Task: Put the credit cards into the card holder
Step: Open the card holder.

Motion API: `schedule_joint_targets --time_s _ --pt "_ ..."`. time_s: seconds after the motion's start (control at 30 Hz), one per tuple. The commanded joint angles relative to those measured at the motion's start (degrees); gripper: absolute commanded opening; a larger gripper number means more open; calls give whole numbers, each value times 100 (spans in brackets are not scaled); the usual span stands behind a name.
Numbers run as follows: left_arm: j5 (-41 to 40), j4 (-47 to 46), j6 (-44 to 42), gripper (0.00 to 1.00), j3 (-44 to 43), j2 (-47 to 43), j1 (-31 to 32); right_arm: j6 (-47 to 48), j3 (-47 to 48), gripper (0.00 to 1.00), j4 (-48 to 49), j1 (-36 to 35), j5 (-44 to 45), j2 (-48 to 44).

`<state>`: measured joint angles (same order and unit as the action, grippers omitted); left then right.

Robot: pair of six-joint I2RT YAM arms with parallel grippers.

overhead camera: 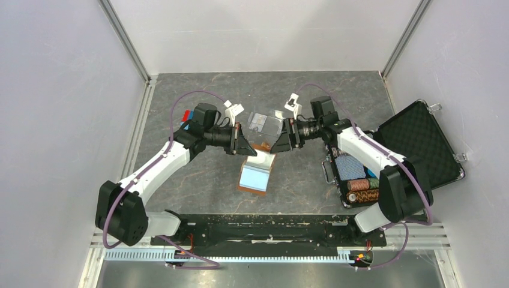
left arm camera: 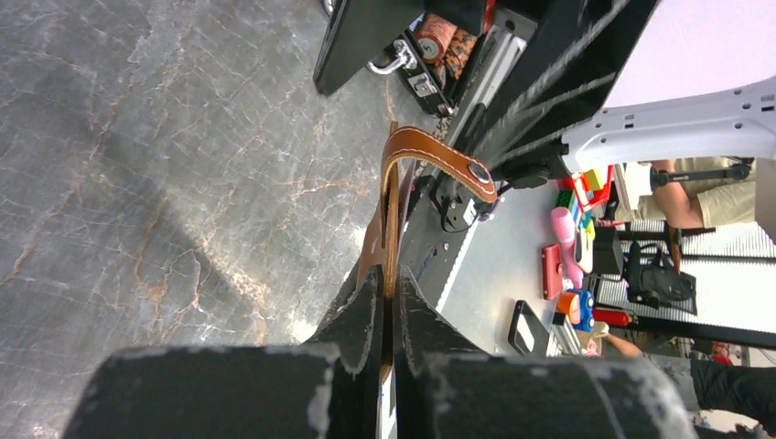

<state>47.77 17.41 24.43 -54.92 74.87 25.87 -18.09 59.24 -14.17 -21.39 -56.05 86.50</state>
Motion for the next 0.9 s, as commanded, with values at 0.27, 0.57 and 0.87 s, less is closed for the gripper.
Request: schedule_joint_targets --time_s 0.27,0.57,0.87 --pt "819 316 -350 4 -343 70 94 1321 992 71 -920 -1142 -657 511" --pt "-208 502 -441 31 -397 -200 87 1447 882 0 -992 -1195 -712 609" --pt "-2502 773 -253 72 -319 -818 85 70 17 0 -206 -1003 888 438"
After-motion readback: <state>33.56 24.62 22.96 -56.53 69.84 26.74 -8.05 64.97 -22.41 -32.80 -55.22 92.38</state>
